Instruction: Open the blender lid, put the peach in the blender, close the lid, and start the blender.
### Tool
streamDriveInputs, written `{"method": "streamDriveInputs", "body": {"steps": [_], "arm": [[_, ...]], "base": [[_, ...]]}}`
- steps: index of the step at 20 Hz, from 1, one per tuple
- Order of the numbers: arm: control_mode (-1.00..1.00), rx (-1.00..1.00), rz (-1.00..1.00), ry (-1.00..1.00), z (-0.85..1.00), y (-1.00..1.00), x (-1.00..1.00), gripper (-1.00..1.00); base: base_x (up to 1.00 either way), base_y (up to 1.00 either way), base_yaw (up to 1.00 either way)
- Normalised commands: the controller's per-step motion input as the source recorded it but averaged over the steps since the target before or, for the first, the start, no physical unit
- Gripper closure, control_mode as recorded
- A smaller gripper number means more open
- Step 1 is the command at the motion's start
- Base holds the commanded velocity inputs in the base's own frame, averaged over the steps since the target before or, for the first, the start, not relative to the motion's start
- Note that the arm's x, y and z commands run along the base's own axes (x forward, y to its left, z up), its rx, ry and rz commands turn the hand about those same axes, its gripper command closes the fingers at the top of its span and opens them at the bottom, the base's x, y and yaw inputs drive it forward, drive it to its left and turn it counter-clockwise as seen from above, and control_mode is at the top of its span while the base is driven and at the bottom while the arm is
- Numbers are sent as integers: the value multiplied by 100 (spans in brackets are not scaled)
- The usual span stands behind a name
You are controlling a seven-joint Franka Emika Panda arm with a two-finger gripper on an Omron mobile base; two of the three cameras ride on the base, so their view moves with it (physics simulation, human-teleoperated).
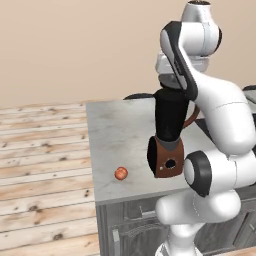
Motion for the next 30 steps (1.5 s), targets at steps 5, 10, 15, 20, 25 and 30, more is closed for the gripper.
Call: {"method": "streamDriveInputs", "body": {"steps": [5,10,15,20,25,30], "arm": [[-100,0,0,-17,86,-6,-30,100],[-100,0,0,-12,22,-15,-71,100],[-100,0,0,-1,0,51,-63,100],[-100,0,0,0,-6,10,-27,100],[-100,3,0,0,-27,-96,-16,100],[-100,6,-1,0,-76,-100,-25,100]], "base": [[0,0,0],[0,0,0],[0,0,0],[0,0,0],[0,0,0],[0,0,0]]}}
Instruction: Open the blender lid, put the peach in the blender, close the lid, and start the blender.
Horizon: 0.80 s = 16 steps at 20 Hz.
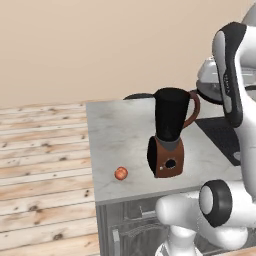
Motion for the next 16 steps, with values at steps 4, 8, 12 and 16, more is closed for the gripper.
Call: {"method": "streamDriveInputs", "body": {"steps": [4,8,12,16], "arm": [[-100,5,-2,0,-94,-100,-19,100],[-100,6,-2,0,-99,-100,-11,100],[-100,5,0,1,-100,-100,-1,100],[-100,1,0,2,-100,-100,10,100]], "base": [[0,0,0],[0,0,0],[0,0,0],[0,0,0]]}}
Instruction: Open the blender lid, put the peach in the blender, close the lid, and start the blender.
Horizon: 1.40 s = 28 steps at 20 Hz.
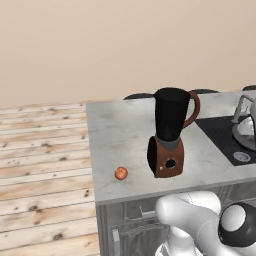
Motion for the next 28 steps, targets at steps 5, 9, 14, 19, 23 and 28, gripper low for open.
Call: {"method": "streamDriveInputs", "body": {"steps": [5,9,14,19,23,28], "arm": [[-100,0,0,12,-100,-64,53,100],[-100,0,4,13,-96,-46,65,100],[-100,1,9,12,-61,-21,65,100],[-100,2,6,2,-19,6,22,100],[-100,3,7,0,-21,8,19,100],[-100,4,7,0,-38,0,42,100]], "base": [[0,0,0],[0,0,0],[0,0,0],[0,0,0],[0,0,0],[0,0,0]]}}
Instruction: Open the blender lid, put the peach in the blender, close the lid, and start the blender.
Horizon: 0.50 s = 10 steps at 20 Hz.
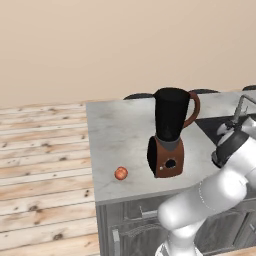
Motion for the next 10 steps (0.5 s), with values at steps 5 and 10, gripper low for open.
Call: {"method": "streamDriveInputs", "body": {"steps": [5,10], "arm": [[-100,3,5,0,-30,3,38,100],[-100,8,6,0,-9,0,21,100]], "base": [[0,0,0],[0,0,0]]}}
